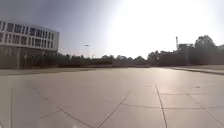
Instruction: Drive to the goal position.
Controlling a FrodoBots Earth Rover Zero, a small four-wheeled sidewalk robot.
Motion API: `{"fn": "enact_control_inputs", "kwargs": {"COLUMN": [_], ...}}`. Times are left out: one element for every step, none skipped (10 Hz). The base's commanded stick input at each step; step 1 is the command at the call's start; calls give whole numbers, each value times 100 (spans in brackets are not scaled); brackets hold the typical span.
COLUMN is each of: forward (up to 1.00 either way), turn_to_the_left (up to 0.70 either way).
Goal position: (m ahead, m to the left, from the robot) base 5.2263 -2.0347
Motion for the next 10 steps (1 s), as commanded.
{"fn": "enact_control_inputs", "kwargs": {"forward": [49,50,50,50,50,50,42,38,38,38], "turn_to_the_left": [0,2,3,3,3,3,1,1,2,3]}}
